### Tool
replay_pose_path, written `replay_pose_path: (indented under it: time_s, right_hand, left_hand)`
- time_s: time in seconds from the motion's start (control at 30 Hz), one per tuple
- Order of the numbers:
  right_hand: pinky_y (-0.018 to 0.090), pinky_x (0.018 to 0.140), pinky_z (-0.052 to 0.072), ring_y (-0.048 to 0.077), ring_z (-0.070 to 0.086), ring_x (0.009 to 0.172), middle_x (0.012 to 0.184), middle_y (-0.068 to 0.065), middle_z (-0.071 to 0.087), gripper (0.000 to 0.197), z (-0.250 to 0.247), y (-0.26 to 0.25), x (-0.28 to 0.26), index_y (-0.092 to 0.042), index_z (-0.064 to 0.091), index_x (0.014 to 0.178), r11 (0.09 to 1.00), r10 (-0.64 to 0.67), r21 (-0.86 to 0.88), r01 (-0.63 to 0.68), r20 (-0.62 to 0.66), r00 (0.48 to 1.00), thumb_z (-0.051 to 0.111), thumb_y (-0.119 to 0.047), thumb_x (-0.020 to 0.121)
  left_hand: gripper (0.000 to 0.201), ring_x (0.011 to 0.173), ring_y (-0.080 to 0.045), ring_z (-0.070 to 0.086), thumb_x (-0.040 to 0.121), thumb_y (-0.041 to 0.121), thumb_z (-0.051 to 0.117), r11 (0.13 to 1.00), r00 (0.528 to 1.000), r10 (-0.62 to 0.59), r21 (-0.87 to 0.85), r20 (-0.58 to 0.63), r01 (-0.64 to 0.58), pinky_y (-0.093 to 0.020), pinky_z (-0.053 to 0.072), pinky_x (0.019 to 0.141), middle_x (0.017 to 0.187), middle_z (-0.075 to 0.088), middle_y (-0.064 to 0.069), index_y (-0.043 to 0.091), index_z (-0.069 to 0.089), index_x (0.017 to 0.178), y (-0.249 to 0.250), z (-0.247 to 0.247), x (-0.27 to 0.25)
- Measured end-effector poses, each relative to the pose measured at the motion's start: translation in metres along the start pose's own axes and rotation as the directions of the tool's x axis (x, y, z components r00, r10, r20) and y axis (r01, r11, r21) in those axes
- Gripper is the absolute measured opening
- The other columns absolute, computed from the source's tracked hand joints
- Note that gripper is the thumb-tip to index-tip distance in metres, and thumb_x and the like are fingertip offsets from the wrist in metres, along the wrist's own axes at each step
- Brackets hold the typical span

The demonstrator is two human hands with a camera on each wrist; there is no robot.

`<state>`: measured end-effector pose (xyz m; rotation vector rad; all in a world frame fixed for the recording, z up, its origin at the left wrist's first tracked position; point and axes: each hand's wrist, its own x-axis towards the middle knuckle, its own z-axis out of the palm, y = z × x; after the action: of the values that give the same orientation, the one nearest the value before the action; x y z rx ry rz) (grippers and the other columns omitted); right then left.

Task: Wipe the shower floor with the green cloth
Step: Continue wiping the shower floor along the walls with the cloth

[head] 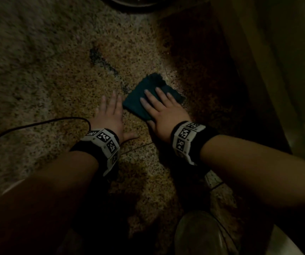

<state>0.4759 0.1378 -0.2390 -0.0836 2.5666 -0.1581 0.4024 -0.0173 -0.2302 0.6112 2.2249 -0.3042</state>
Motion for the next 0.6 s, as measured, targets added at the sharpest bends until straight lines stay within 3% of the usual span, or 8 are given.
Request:
replay_pose_path:
  time_s: [0.33,0.4,0.5,0.57,0.6]
  right_hand:
    - [0.036,0.111,-0.017,0.026,-0.018,0.144,0.157,-0.001,-0.021,0.065,0.022,-0.004,-0.035,-0.024,-0.013,0.150,0.998,-0.058,-0.031,0.059,0.036,0.998,0.026,-0.043,0.101]
    - [0.038,0.109,-0.014,0.030,-0.006,0.146,0.159,0.001,-0.007,0.067,0.034,-0.008,-0.048,-0.023,0.000,0.152,0.995,-0.099,-0.004,0.100,0.047,0.994,0.036,-0.042,0.099]
    - [0.048,0.105,0.020,0.036,0.044,0.130,0.145,0.007,0.045,0.069,0.040,-0.009,-0.055,-0.017,0.049,0.138,0.995,-0.097,-0.025,0.097,0.020,0.995,0.067,-0.042,0.077]
    - [0.047,0.105,0.021,0.035,0.044,0.130,0.144,0.006,0.045,0.066,0.034,-0.007,-0.049,-0.018,0.049,0.138,0.992,-0.120,-0.032,0.119,-0.017,0.993,0.063,-0.042,0.078]
    - [0.045,0.110,0.013,0.034,0.031,0.139,0.153,0.005,0.031,0.065,0.028,-0.007,-0.043,-0.020,0.037,0.145,0.989,-0.147,-0.026,0.146,-0.004,0.989,0.055,-0.041,0.087]
  left_hand:
    - [0.123,0.143,-0.025,-0.021,0.073,0.070,0.057,1.000,1.000,0.008,-0.019,-0.010,-0.009,-0.036,-0.002,0.117,0.152,-0.031,-0.007,0.012,-0.023,0.146,-0.008,0.003,-0.003]
    - [0.124,0.143,-0.028,-0.020,0.072,0.073,0.055,0.999,1.000,0.009,0.038,-0.007,-0.008,-0.036,-0.002,0.117,0.152,-0.030,-0.009,0.014,-0.025,0.146,-0.012,0.004,-0.005]
    - [0.126,0.143,-0.033,-0.018,0.068,0.080,0.052,0.990,0.999,-0.015,0.137,0.031,0.011,-0.042,0.001,0.117,0.151,-0.032,-0.009,0.020,-0.030,0.143,-0.018,0.004,-0.007]
    - [0.128,0.142,-0.035,-0.018,0.064,0.084,0.050,0.986,0.997,-0.068,0.154,0.047,0.060,-0.046,0.003,0.116,0.151,-0.033,-0.010,0.025,-0.033,0.142,-0.024,0.002,-0.008]
    - [0.130,0.142,-0.037,-0.017,0.062,0.085,0.050,0.986,0.993,-0.104,0.138,0.053,0.096,-0.047,0.004,0.116,0.150,-0.033,-0.011,0.025,-0.033,0.141,-0.027,0.003,-0.010]
